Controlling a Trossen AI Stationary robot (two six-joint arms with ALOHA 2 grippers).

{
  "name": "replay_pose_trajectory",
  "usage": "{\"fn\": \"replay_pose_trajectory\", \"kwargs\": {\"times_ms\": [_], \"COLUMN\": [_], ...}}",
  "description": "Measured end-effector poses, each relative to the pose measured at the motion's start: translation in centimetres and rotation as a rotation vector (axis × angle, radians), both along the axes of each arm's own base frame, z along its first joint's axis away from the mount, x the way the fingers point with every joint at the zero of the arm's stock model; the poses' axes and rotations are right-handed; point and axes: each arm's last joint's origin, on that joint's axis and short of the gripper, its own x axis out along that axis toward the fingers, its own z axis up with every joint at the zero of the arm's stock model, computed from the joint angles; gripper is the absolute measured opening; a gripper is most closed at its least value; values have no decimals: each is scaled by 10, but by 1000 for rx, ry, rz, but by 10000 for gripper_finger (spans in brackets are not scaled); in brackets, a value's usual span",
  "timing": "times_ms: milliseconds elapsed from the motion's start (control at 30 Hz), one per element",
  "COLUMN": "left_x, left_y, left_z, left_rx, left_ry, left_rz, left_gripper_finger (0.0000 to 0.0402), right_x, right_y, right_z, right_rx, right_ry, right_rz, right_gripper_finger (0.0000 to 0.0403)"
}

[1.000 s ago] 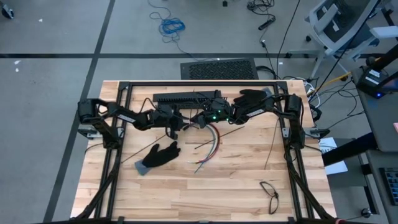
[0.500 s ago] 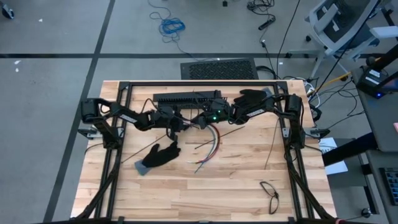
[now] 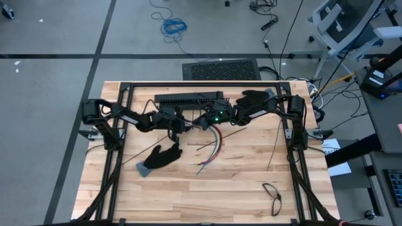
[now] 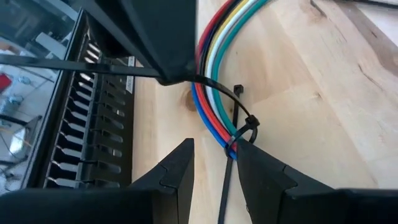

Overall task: Ziptie cables
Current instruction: Wrap the cable wires using a zip tie

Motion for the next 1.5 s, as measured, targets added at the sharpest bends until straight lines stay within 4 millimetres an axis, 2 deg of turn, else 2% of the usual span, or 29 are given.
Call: {"fn": "replay_pose_trajectory", "kwargs": {"times_ms": [267, 767, 867, 1133, 1500], "left_x": [5, 7, 7, 8, 10], "left_y": [-4, -4, -5, -10, -9], "left_z": [-9, -7, -7, -7, -5], "left_rx": [101, 119, 120, 121, 125], "left_ry": [15, -8, -10, -11, -34], "left_rz": [-57, -54, -56, -73, -70], "left_gripper_finger": [117, 116, 98, 9, 16], "right_x": [0, 1, 1, 0, 0], "right_y": [0, 0, 0, -1, -1], "right_z": [1, 2, 2, 2, 2], "right_rx": [2, 10, 11, 10, 13], "right_ry": [-14, -22, -22, -22, -22], "right_rz": [-2, -6, -7, -9, -11], "right_gripper_finger": [0, 0, 0, 0, 0]}}
